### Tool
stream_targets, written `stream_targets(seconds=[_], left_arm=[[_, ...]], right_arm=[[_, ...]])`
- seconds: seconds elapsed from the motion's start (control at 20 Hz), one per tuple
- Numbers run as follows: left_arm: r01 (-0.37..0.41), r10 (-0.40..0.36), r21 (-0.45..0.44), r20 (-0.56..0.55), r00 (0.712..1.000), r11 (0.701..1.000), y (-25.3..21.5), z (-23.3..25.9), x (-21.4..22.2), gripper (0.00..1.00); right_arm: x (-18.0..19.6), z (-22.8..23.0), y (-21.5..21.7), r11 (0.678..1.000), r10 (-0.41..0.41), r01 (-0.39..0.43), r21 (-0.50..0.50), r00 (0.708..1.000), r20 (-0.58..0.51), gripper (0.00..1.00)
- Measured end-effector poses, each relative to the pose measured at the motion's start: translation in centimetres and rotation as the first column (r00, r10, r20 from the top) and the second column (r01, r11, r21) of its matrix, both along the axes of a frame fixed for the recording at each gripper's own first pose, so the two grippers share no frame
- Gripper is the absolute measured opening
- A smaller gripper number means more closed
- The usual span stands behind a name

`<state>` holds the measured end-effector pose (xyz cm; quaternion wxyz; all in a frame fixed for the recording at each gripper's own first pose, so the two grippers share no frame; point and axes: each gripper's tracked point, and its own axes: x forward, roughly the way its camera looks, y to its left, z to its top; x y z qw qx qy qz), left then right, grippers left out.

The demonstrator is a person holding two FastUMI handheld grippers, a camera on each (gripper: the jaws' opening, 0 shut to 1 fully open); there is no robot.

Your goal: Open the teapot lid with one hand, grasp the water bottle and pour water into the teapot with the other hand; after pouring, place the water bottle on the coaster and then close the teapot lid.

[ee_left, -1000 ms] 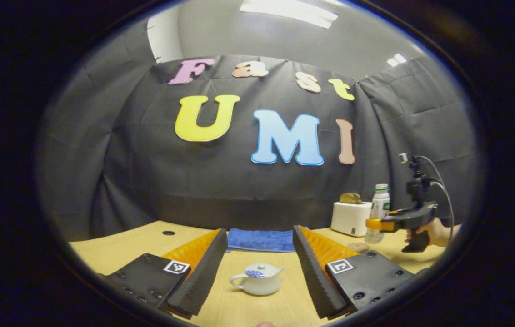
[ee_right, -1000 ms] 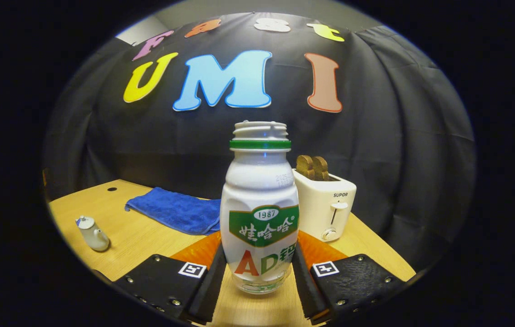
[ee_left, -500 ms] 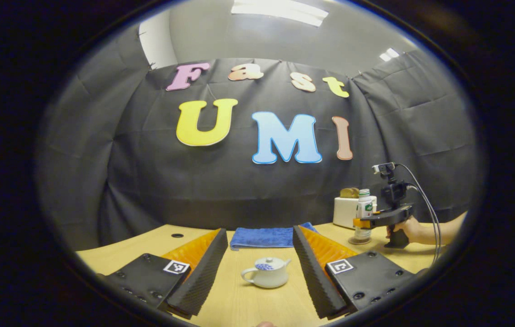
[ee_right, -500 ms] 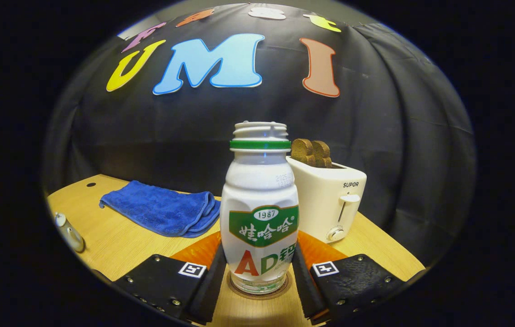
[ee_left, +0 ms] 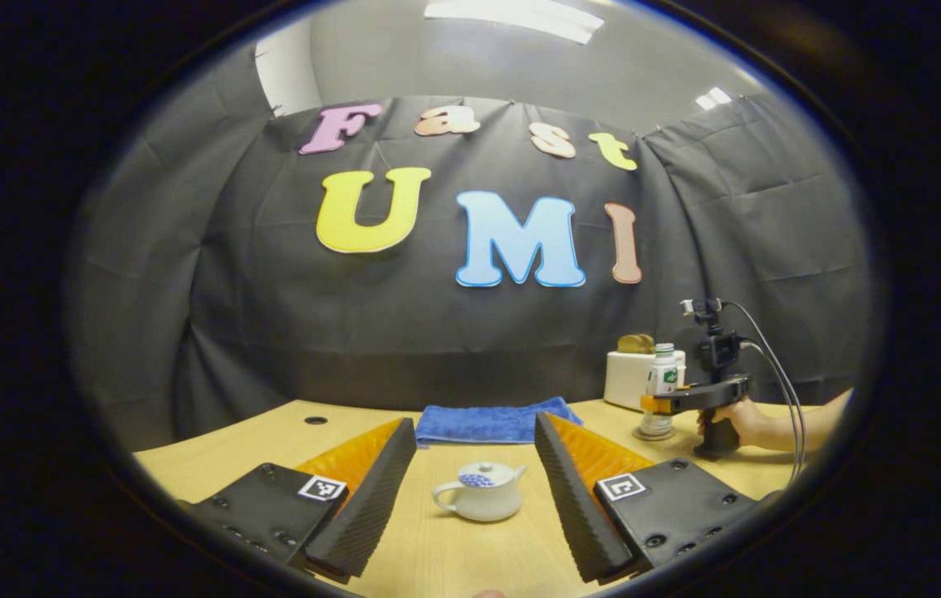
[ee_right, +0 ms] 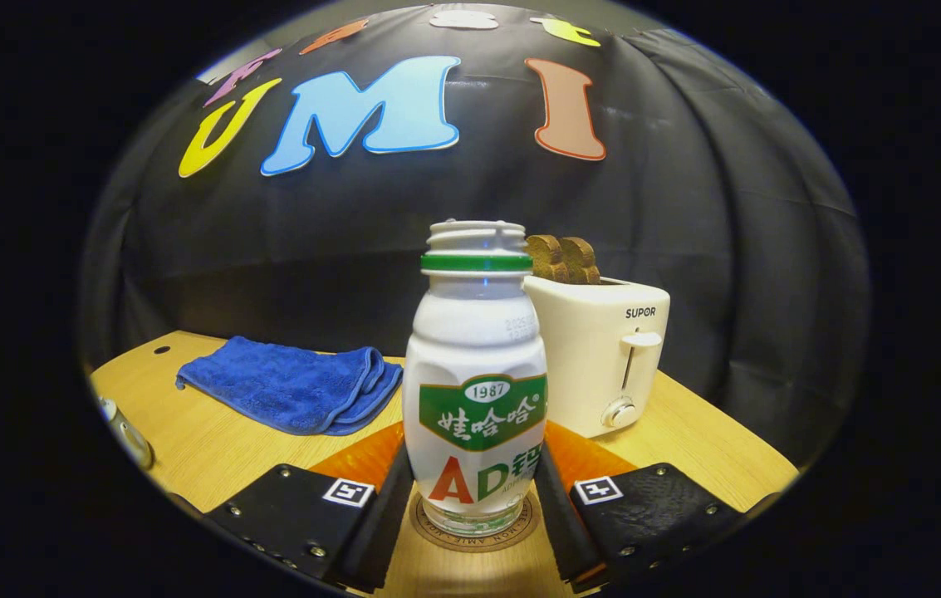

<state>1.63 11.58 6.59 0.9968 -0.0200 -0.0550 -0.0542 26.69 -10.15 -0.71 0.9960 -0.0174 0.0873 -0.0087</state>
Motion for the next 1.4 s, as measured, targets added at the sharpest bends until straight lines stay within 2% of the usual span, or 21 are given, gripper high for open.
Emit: stream_targets(seconds=[0.05,0.1,0.2,0.45,0.65,0.8,1.0,1.2,1.35,1.4], left_arm=[[-0.003,0.003,-0.004,0.006,1.0,1.0,0.0,0.2,-0.1,0.96],[-0.004,0.004,-0.011,0.015,1.0,1.0,0.0,0.4,-0.1,0.96],[0.004,-0.003,-0.021,0.023,1.0,1.0,-0.3,0.5,-0.1,0.95],[0.051,-0.051,-0.051,-0.001,0.999,0.997,-2.4,-0.3,-0.2,0.96],[0.041,-0.044,-0.077,-0.044,0.998,0.996,-3.4,-2.1,0.4,0.95],[0.085,-0.094,-0.106,-0.075,0.993,0.991,-6.4,-3.7,0.9,0.97],[0.062,-0.071,-0.09,-0.106,0.992,0.994,-9.1,-5.1,0.5,0.96],[0.031,-0.037,-0.083,-0.08,0.996,0.996,-10.8,-5.0,-2.0,0.99],[0.005,-0.007,-0.047,-0.061,0.998,0.999,-11.7,-5.0,-2.7,0.99],[-0.008,0.006,-0.034,-0.056,0.998,0.999,-11.6,-5.1,-2.6,0.99]], right_arm=[[0.1,0.1,-0.2,1.0,-0.008,0.008,-0.02,1.0,0.008,0.74],[0.1,0.1,-0.8,0.999,-0.026,0.027,-0.046,1.0,0.016,0.87],[-0.3,0.8,-0.8,0.998,-0.022,0.023,-0.05,0.999,0.028,0.99],[-4.0,4.1,0.4,1.0,0.025,-0.025,-0.006,0.996,0.09,0.99],[-11.4,6.8,1.2,0.999,0.045,-0.049,0.017,0.986,0.16,0.99],[-16.9,6.5,3.5,0.996,0.061,-0.07,0.047,0.984,0.168,0.99],[-21.8,4.2,6.4,0.995,0.035,-0.047,0.086,0.99,0.137,0.99],[-25.0,1.3,8.5,0.996,0.026,-0.034,0.078,0.994,0.102,1.0],[-26.5,-0.4,9.1,0.999,0.026,-0.029,0.029,0.995,0.094,0.99],[-26.9,0.1,9.1,1.0,0.02,-0.023,0.021,0.992,0.124,1.0]])
